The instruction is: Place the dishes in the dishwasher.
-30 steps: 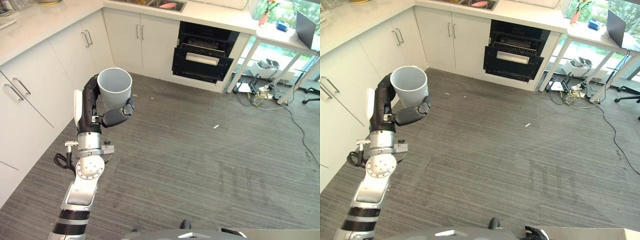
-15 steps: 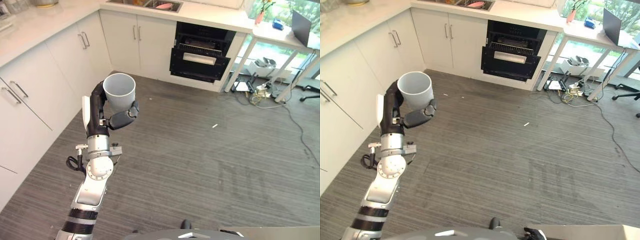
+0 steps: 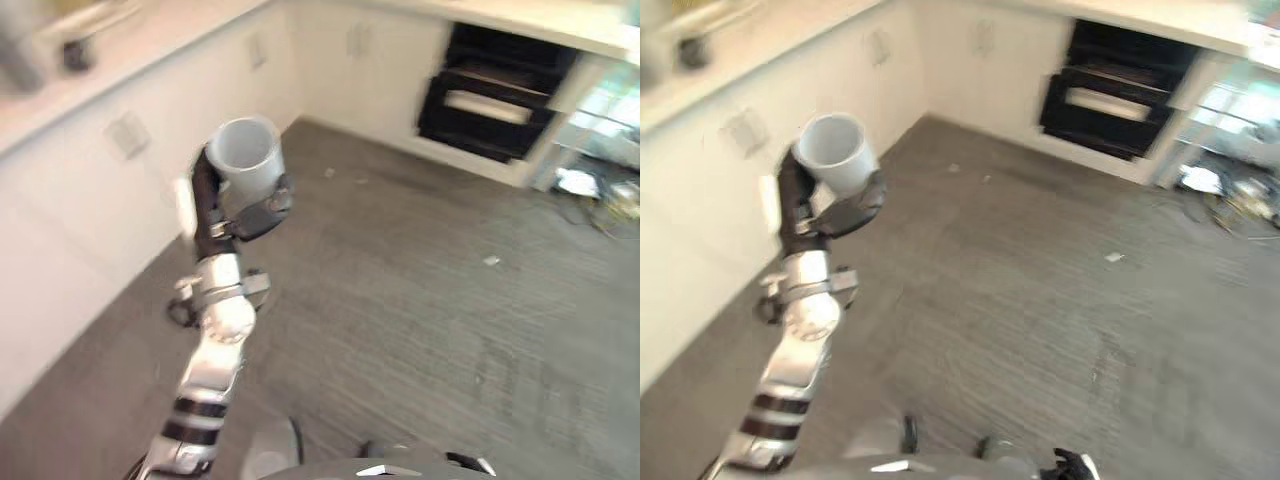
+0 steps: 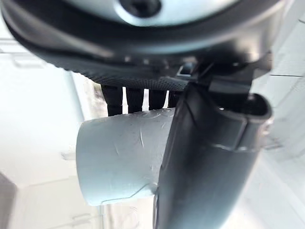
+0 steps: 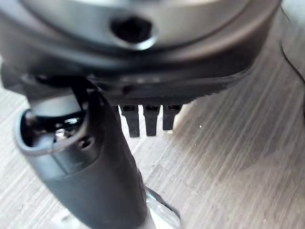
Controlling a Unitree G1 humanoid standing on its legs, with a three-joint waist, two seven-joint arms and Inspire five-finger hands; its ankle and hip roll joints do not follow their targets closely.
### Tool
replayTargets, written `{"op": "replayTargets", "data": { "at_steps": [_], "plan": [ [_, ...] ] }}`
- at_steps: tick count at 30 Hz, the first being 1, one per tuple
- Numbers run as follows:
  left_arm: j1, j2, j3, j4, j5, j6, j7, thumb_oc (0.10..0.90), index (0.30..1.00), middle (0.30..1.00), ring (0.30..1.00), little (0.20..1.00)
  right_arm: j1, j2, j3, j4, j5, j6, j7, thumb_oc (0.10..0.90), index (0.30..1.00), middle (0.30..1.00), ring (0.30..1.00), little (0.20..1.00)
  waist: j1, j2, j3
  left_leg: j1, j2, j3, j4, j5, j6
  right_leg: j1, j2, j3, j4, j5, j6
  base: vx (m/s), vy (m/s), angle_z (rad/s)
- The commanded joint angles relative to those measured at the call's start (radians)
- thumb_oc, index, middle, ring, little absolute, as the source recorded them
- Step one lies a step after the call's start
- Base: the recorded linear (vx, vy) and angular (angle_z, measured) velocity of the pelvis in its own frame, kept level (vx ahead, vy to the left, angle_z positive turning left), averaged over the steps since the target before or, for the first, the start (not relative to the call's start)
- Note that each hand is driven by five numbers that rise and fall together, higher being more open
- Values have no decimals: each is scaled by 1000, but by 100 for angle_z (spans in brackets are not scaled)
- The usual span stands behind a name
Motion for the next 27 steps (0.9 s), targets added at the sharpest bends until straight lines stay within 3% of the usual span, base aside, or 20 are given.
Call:
{"op": "replayTargets", "data": {
  "at_steps": [1, 4, 6, 7, 9, 10, 11, 13, 14, 16, 17, 18, 19, 20, 21, 22, 23, 25, 27],
  "plan": [
    [-69, 84, 85, -112, 34, -76, 12, 400, 300, 300, 300, 300, -31, 1, 28, 3, 42, -29, -7, 800, 900, 900, 900, 900, 20, 40, 6, 71, 96, 155, -337, 15, 66, 247, 79, -61, -274, 46, 100, 643, 68, -48],
    [-52, 79, 109, -124, 47, -71, 20, 400, 300, 300, 300, 300, -20, 5, 46, 17, 12, -27, 4, 800, 900, 900, 900, 900, 83, 40, -9, 5, 101, 99, -571, 98, 70, 313, 81, -31, -274, 3, 136, 590, 147, 36],
    [-50, 79, 109, -125, 48, -71, 20, 400, 300, 300, 300, 300, -20, 6, 46, 18, 11, -28, 4, 800, 900, 900, 900, 900, 80, 36, -7, 19, 92, 99, -590, 105, 68, 320, 77, -34, -274, -1, 137, 398, 112, -38],
    [-31, 78, 140, -136, 47, -67, 31, 400, 300, 300, 300, 300, -27, 17, 60, 44, -23, -23, 2, 800, 900, 900, 900, 900, 128, 32, -26, -9, 129, 26, -623, 166, 52, 385, 65, 24, -256, -29, 155, 792, 231, -45],
    [-21, 84, 147, -157, 45, -63, 36, 400, 300, 300, 300, 300, -5, 35, 41, 55, -17, -22, 2, 800, 900, 900, 900, 900, 134, 19, -45, 19, 126, 52, -620, 208, 68, 410, 51, 49, -190, -41, 167, 786, 223, -42],
    [-45, 92, 132, -159, 51, -62, 36, 400, 300, 300, 300, 300, 0, 36, 30, 55, -4, -26, -1, 800, 900, 900, 900, 900, 131, 1, -43, 26, 102, 57, -617, 220, 78, 398, 25, 44, -126, -22, 178, 518, 176, -91],
    [-65, 104, 119, -159, 59, -61, 35, 400, 300, 300, 300, 300, 0, 37, 17, 55, 10, -27, -3, 800, 900, 900, 900, 900, 123, -14, -50, 37, 79, 68, -618, 206, 97, 373, -2, 47, -70, 33, 192, 457, 228, -98],
    [-94, 124, 98, -174, 66, -58, 29, 400, 300, 300, 300, 300, 0, 46, -13, 44, 42, -31, -8, 800, 900, 900, 900, 900, 91, -40, -73, 85, 3, 93, -638, 154, 151, 310, -61, 73, 118, 272, 244, 512, 363, -19],
    [-100, 142, 88, -181, 68, -52, 14, 400, 300, 300, 300, 300, 4, 47, -25, 33, 54, -33, -10, 800, 900, 900, 900, 900, 72, -36, -79, 119, -16, 102, -645, 124, 176, 270, -74, 98, 236, 370, 264, 519, 406, 10],
    [-114, 164, 72, -180, 58, -53, -3, 400, 300, 300, 300, 300, -7, 51, -44, 7, 90, -37, -12, 800, 900, 900, 900, 900, 26, 8, -60, 205, -6, 94, -662, 70, 203, 140, -38, 147, 466, 406, 267, 418, 320, 15],
    [-114, 164, 72, -180, 58, -53, -3, 400, 300, 300, 300, 300, -7, 51, -44, 7, 90, -37, -12, 800, 900, 900, 900, 900, 26, 8, -60, 205, -6, 94, -662, 70, 203, 140, -38, 147, 466, 406, 267, 320, 225, 21],
    [-114, 167, 62, -170, 66, -42, -18, 400, 300, 300, 300, 300, -15, 50, -43, -7, 88, -38, -14, 800, 900, 900, 900, 900, 5, 28, -44, 240, -6, 87, -666, 44, 216, 72, -26, 155, 527, 396, 267, 330, 173, 26],
    [-118, 177, 45, -166, 68, -44, -31, 400, 300, 300, 300, 300, -30, 49, -37, -21, 85, -42, -17, 800, 900, 900, 900, 900, -16, 40, -33, 274, -14, 67, -676, 20, 220, 9, 14, 166, 564, 350, 261, 514, 243, 35],
    [-126, 175, 34, -149, 65, -45, -35, 400, 300, 300, 300, 300, -35, 45, -35, -33, 85, -48, -19, 800, 900, 900, 900, 900, -41, 46, -24, 313, -27, 50, -687, -5, 222, -53, 44, 168, 567, 306, 257, 784, 228, 20],
    [-131, 168, 26, -145, 49, -49, -57, 400, 300, 300, 300, 300, -37, 39, -36, -47, 96, -51, -15, 800, 900, 900, 900, 900, -82, 46, -11, 376, -50, 41, -687, -50, 214, -158, 31, 112, 451, 250, 244, 599, 149, 16],
    [-132, 168, 26, -145, 49, -49, -58, 400, 300, 300, 300, 300, -37, 39, -36, -47, 97, -51, -15, 800, 900, 900, 900, 900, -86, 49, -12, 373, -46, 38, -687, -47, 213, -157, 35, 106, 444, 254, 241, 812, 85, 49],
    [-121, 161, 23, -138, 33, -57, -77, 400, 300, 300, 300, 300, -31, 33, -31, -41, 97, -49, -8, 800, 900, 900, 900, 900, -115, 50, -18, 421, -52, 28, -687, -81, 191, -185, 2, 51, 258, 220, 206, 673, -58, 85],
    [-109, 148, 19, -132, 9, -63, -90, 400, 300, 300, 300, 300, -14, 28, -42, -18, 97, -38, -10, 800, 900, 900, 900, 900, -149, 30, -26, 480, -76, -2, -687, -134, 162, -223, -12, 35, -16, 234, 197, 770, -107, 79],
    [-127, 140, 2, -106, 2, -56, -101, 400, 300, 300, 300, 300, 7, 25, -77, 3, 136, -33, -13, 800, 900, 900, 900, 900, -202, 32, -23, 539, -58, -32, -687, -181, 141, -260, -10, 105, -184, 284, 220, 622, -96, 79]
  ]
}}
